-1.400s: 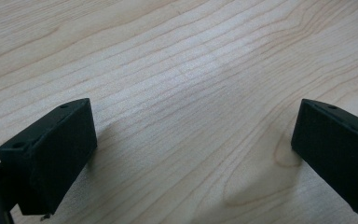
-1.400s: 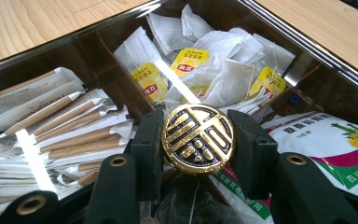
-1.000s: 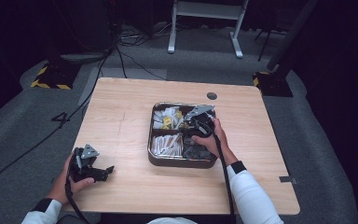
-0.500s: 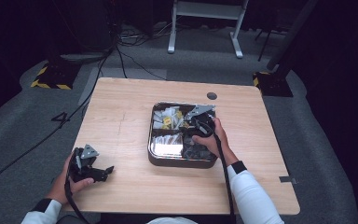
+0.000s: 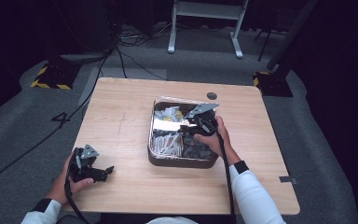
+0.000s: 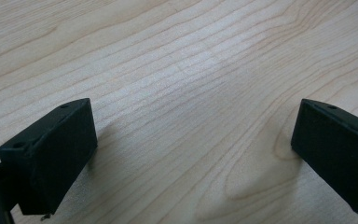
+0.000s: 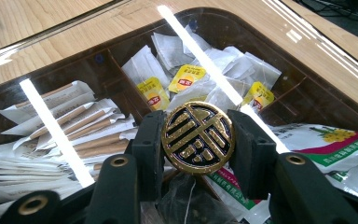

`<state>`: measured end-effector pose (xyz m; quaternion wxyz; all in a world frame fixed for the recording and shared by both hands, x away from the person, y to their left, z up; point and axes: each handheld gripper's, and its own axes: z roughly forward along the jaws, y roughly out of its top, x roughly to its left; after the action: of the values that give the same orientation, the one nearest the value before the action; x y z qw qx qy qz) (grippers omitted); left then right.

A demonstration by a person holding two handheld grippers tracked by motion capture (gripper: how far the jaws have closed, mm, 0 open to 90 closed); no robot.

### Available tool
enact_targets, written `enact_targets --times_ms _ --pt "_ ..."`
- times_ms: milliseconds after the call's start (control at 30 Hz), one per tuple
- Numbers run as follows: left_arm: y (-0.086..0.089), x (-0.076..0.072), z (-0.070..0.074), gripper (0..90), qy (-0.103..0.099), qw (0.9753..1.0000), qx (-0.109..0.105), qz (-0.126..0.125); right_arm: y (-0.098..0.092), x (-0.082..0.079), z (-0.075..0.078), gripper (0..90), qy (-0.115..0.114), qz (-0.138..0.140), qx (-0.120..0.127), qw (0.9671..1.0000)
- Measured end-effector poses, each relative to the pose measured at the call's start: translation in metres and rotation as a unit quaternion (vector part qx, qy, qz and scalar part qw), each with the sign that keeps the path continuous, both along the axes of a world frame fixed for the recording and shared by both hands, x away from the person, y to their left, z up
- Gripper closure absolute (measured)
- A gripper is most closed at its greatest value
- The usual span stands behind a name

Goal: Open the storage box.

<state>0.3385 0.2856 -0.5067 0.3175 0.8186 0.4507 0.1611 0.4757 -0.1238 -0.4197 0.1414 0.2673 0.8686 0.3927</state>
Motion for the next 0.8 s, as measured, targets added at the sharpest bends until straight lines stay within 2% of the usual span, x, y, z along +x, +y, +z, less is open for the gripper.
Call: enact_targets --times_ms 800 --pt "0.001 0.000 0.000 0.4 0.001 1.0000 0.001 -0.002 -0.011 -0.006 0.021 58.7 -0.007 -0.001 0.015 0.9999"
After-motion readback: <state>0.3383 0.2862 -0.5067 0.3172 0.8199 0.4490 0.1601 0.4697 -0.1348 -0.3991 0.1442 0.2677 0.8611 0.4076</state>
